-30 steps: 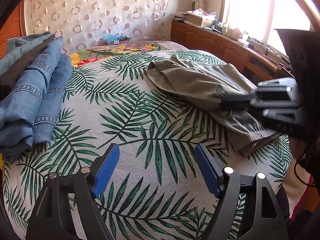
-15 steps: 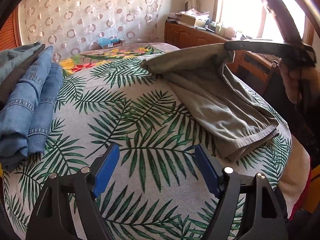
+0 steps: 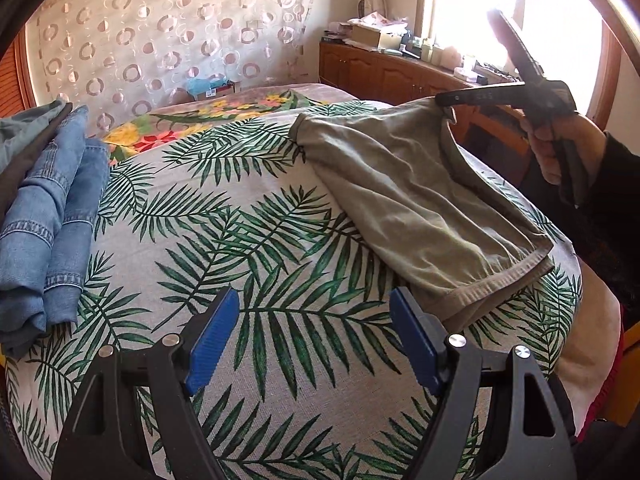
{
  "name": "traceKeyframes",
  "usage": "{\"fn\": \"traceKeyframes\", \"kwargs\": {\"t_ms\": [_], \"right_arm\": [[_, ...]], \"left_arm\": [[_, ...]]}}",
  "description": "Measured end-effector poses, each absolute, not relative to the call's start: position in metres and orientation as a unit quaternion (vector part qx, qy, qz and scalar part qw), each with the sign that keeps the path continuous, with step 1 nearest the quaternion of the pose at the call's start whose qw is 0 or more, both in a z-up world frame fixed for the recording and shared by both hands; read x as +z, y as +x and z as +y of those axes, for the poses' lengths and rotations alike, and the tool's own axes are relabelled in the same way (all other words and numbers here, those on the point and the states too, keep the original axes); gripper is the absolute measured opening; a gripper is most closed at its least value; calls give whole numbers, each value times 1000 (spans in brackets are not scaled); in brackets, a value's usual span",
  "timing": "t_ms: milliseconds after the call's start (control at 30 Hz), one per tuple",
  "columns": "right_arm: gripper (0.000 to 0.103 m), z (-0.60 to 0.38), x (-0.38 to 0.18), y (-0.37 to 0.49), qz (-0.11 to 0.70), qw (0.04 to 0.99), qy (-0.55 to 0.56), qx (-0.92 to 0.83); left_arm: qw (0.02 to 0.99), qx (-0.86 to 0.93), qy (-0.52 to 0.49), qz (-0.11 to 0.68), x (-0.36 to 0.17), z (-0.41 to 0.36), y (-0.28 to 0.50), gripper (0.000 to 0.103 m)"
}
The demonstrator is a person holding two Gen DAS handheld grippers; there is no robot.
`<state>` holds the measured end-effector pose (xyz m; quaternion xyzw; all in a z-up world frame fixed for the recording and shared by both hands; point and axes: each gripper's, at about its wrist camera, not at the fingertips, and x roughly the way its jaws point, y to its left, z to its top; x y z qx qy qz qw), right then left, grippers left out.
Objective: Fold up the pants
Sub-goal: 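Grasp the folded pants edge again with the right gripper and smooth it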
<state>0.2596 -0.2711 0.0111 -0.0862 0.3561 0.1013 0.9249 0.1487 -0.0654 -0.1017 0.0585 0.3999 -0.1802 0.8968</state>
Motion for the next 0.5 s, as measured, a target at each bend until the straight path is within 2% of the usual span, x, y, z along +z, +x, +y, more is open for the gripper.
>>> {"fn": "traceKeyframes", "kwargs": {"t_ms": [233, 467, 500], "right_arm": [[4, -286, 19, 254, 349, 929, -62, 101], [14, -294, 9, 227, 344, 931, -47, 116], [18, -294, 6, 223, 348, 929, -43, 121]], "left_arm": [[895, -185, 60, 401, -103, -72, 153, 78], [892, -195, 66, 402, -105, -85, 152, 78], [892, -197, 68, 402, -105, -87, 152, 78]]}}
